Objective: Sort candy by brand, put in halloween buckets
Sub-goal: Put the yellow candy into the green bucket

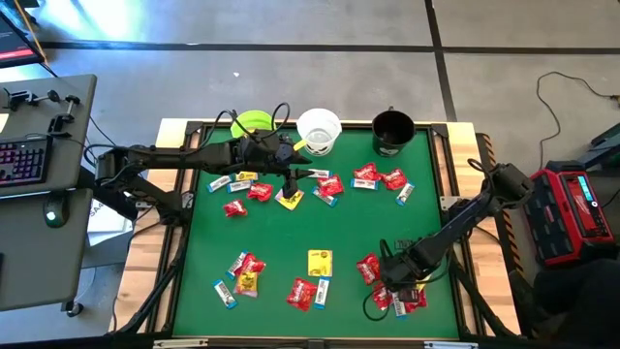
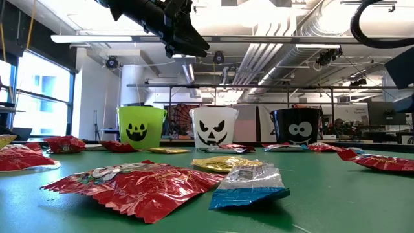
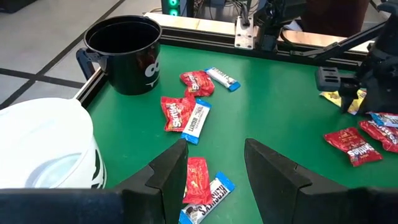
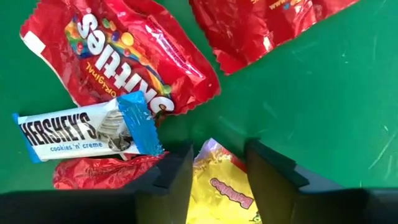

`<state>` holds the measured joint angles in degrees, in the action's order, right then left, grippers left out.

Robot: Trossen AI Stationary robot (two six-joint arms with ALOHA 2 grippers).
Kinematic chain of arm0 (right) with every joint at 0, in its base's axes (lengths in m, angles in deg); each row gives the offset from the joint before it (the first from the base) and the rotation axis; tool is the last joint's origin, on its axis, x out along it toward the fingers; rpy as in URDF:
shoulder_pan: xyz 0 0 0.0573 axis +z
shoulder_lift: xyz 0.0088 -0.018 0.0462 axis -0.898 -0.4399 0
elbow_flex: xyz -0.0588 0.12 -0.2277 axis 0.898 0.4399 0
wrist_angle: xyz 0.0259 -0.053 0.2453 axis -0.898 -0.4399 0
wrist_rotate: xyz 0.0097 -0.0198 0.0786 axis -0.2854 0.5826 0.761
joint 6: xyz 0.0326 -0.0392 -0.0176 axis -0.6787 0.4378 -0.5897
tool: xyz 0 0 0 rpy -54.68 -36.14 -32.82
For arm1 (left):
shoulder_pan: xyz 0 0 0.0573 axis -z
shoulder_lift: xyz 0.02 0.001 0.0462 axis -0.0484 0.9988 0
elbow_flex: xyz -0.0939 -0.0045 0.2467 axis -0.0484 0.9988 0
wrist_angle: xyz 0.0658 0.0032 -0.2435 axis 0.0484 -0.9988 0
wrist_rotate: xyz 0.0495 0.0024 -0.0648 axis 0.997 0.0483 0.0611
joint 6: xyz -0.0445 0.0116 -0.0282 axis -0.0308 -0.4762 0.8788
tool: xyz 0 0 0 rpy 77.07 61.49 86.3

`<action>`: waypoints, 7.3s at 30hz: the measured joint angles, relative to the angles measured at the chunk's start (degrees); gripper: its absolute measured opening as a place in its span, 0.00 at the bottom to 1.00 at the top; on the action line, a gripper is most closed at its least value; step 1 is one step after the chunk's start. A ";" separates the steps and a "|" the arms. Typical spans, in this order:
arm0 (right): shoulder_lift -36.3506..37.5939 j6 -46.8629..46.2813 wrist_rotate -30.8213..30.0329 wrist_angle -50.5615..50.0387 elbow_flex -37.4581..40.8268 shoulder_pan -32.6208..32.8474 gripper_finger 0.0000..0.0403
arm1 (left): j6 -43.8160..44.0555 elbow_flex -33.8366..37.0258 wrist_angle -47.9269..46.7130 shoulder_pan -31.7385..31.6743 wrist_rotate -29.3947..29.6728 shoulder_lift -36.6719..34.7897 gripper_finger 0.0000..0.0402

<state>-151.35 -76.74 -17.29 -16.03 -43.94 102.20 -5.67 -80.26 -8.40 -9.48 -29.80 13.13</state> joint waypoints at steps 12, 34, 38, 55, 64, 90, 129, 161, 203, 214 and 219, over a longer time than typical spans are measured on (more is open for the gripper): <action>0.01 -0.83 0.49 0.21 -1.88 -1.77 0.03 | -0.09 0.00 -0.17 0.44 0.00 0.02 0.38; 17.81 -15.88 -26.88 -2.01 -5.05 -6.94 0.00 | 6.51 -0.02 0.18 1.17 -10.11 0.02 0.38; 19.97 -16.85 -35.20 0.65 -5.05 -9.76 0.00 | 5.95 -0.02 0.17 2.49 -10.19 0.02 0.38; 20.31 -15.46 -58.43 29.00 -5.05 -21.36 0.00 | -1.05 -0.09 10.52 6.82 3.61 0.02 0.44; 20.31 -15.04 -59.95 37.44 -5.05 -25.93 0.00 | -2.02 -0.09 10.91 7.85 5.86 0.02 0.52; 20.26 -10.85 -61.44 54.69 -5.05 -27.82 0.00 | 0.51 -0.09 17.01 9.75 11.08 0.49 0.54; 20.26 0.57 -56.28 59.41 -5.07 -27.77 0.29 | -4.66 -2.69 20.37 7.32 15.85 1.04 0.00; 20.26 -2.11 -52.41 49.92 -5.07 -28.80 0.35 | -2.17 -10.24 -37.13 -29.09 10.35 -6.33 0.00; 20.26 -2.91 -47.67 43.19 -5.07 -30.62 0.00 | -12.56 -19.87 -51.65 -37.23 -1.42 7.44 0.00; 20.26 -3.08 -46.71 43.21 -5.07 -31.20 0.00 | -12.64 -19.85 -50.90 -37.18 -2.54 15.31 0.00; 20.26 -3.32 -46.71 43.21 -5.07 -31.18 0.00 | -13.03 -19.85 -49.03 -37.24 -2.59 17.30 0.00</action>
<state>-131.09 -80.06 -63.99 27.18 -49.01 71.02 -18.70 -100.10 -57.43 -46.72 -32.40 30.44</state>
